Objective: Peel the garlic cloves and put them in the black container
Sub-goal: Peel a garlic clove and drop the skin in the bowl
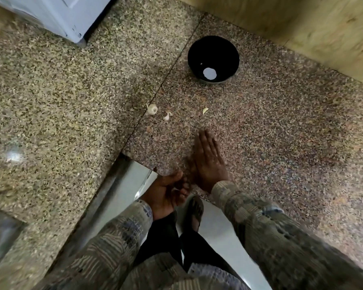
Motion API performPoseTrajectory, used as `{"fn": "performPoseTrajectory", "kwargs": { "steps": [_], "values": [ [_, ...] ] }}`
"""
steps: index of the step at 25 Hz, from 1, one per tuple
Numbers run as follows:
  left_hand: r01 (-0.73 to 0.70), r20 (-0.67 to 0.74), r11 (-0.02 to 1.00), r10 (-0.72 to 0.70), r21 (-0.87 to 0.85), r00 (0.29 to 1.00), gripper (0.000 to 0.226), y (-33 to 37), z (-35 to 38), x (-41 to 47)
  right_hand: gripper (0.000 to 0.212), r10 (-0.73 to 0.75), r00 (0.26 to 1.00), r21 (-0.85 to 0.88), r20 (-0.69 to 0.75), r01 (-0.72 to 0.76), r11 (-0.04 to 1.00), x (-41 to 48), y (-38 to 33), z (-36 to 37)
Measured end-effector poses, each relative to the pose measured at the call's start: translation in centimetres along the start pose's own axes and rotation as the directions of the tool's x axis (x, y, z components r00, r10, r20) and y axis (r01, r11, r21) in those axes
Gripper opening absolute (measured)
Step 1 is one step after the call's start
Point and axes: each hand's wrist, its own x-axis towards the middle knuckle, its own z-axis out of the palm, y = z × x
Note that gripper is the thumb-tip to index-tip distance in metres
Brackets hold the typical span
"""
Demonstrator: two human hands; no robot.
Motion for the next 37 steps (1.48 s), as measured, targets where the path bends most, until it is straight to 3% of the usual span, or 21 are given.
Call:
{"fn": "performPoseTrajectory", "kwargs": {
  "steps": [2, 7, 11, 15, 21, 25, 31, 33, 34, 35, 36, 37],
  "values": [
    [0.02, -0.003, 1.0, -0.02, -0.024, 1.0, 0.025, -0.7, -1.0, 0.1, 0.068, -0.119, 0.993, 0.025, 0.02, 0.119, 0.993, 1.8, 1.6, -0.6],
    [0.04, -0.046, 0.998, -0.043, -0.058, 0.998, 0.04, -2.0, -2.4, 0.9, 0.068, -0.204, 0.978, -0.004, 0.044, 0.204, 0.979, 7.0, 3.3, -0.3],
    [0.095, -0.102, 0.995, -0.095, -0.012, 0.99, 0.047, -2.2, -3.3, 2.2, 0.062, -0.293, 0.956, 0.055, 0.022, 0.292, 0.955, 5.3, 3.0, 0.2],
    [0.077, -0.176, 0.989, -0.054, 0.127, 0.983, 0.048, -2.0, -3.6, 3.3, 0.061, -0.372, 0.924, 0.139, 0.092, 0.358, 0.923, 1.4, 0.7, 0.3],
    [0.087, -0.146, 0.988, -0.068, 0.127, 0.987, 0.04, -1.2, -3.4, 3.2, 0.054, -0.414, 0.902, 0.292, 0.123, 0.366, 0.884, -4.5, -2.3, 0.5],
    [0.038, -0.032, 0.986, -0.034, 0.162, 0.999, 0.037, -1.3, -3.7, 3.4, 0.056, -0.512, 0.842, 0.328, 0.171, 0.441, 0.835, -6.4, -2.4, 0.2],
    [0.037, -0.015, 0.981, -0.035, 0.192, 0.999, 0.029, -1.4, -3.9, 3.0, 0.06, -0.655, 0.732, 0.426, 0.187, 0.54, 0.726, -7.5, -1.7, 0.5],
    [-0.007, 0.01, 0.979, 0.005, 0.205, 1.0, 0.028, -1.7, -3.6, 3.2, 0.053, -0.564, 0.798, 0.564, 0.215, 0.37, 0.738, -7.2, -1.7, 0.2],
    [-0.025, -0.018, 0.977, 0.03, 0.213, 0.999, 0.03, -1.8, -3.4, 3.3, 0.047, -0.423, 0.877, 0.698, 0.229, 0.155, 0.699, -6.8, -2.4, -0.4],
    [-0.015, -0.066, 0.975, 0.03, 0.221, 0.997, 0.035, -1.9, -3.4, 3.5, 0.046, -0.213, 0.936, 0.828, 0.28, -0.123, 0.547, -6.1, -3.2, -1.1],
    [0.016, -0.089, 0.972, 0.005, 0.234, 0.996, 0.04, -2.0, -3.4, 3.6, 0.05, 0.009, 0.932, 0.888, 0.362, -0.347, 0.3, -5.0, -3.7, -1.8],
    [0.038, -0.095, 0.967, -0.015, 0.252, 0.995, 0.043, -2.0, -3.4, 3.6, 0.058, 0.169, 0.87, 0.878, 0.464, -0.477, 0.04, -3.8, -4.0, -2.5]
  ]
}}
